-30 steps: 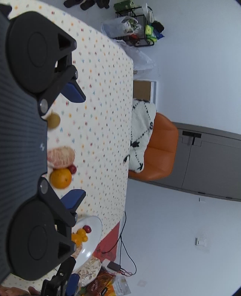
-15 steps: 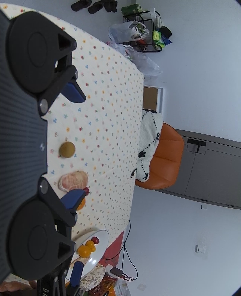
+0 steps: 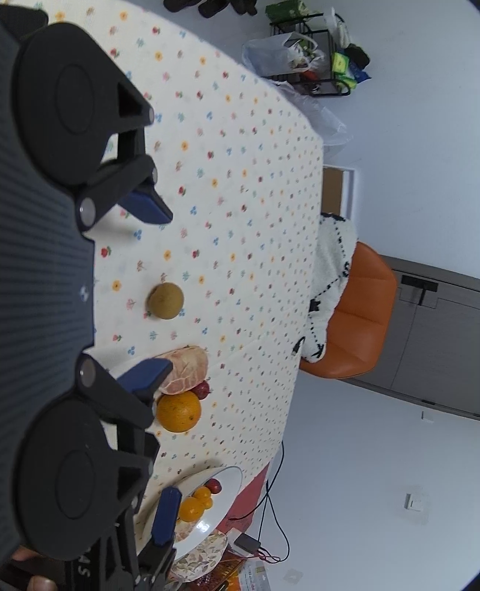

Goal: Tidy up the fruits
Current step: 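Withdraw both grippers from the plate back to the remaining fruit, then grasp a brown round fruit with the left gripper while the right grasps a mandarin, then carry both fruits over the white plate and open both grippers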

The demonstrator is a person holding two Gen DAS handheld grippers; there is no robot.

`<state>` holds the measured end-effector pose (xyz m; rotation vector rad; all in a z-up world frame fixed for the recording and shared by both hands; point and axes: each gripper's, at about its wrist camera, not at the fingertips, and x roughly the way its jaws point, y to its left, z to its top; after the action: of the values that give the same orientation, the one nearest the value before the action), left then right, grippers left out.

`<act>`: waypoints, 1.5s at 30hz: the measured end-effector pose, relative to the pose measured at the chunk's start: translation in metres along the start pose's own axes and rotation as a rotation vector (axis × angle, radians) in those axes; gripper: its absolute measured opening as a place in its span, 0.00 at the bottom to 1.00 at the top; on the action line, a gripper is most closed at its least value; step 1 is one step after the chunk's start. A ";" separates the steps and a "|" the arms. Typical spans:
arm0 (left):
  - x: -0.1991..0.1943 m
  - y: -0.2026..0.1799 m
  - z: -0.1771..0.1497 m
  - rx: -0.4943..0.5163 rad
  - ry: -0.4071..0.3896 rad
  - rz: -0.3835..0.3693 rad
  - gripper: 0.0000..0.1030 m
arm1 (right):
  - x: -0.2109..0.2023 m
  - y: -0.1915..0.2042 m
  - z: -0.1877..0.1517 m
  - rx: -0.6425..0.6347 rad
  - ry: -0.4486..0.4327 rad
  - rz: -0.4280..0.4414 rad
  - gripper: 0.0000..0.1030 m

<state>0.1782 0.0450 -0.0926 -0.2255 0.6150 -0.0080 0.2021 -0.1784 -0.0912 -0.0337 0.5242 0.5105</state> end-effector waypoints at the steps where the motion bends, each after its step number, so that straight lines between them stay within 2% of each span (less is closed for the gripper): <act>1: 0.003 0.000 0.000 -0.001 0.007 -0.001 0.68 | 0.003 -0.001 0.000 0.003 0.004 0.000 0.97; 8: 0.020 -0.002 0.001 -0.017 0.042 -0.003 0.53 | 0.024 -0.012 0.001 0.031 0.053 0.010 0.77; 17: 0.039 -0.008 0.008 -0.027 0.070 -0.006 0.41 | 0.043 -0.024 0.011 0.070 0.060 0.005 0.70; 19: 0.043 -0.009 0.008 -0.031 0.079 0.005 0.27 | 0.045 -0.025 0.013 0.073 0.051 0.004 0.70; 21: 0.044 -0.009 0.007 -0.040 0.069 0.014 0.24 | 0.048 -0.027 0.013 0.080 0.053 0.015 0.68; 22: 0.043 -0.008 0.007 -0.048 0.067 0.009 0.24 | 0.051 -0.028 0.012 0.087 0.061 0.018 0.62; 23: 0.040 -0.009 0.007 -0.049 0.060 -0.002 0.24 | 0.055 -0.031 0.011 0.096 0.073 0.019 0.49; 25: 0.031 -0.014 0.008 -0.027 0.035 -0.015 0.24 | 0.061 -0.037 0.006 0.133 0.100 0.052 0.37; 29: 0.023 -0.022 0.012 -0.021 0.017 -0.030 0.24 | 0.049 -0.032 0.003 0.096 0.074 0.014 0.36; 45: 0.004 -0.069 0.009 0.042 -0.025 -0.105 0.24 | 0.000 -0.050 -0.001 0.112 0.014 -0.065 0.36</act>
<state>0.1906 -0.0211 -0.0730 -0.2168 0.5765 -0.1191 0.2259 -0.2226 -0.0967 0.0531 0.5630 0.4172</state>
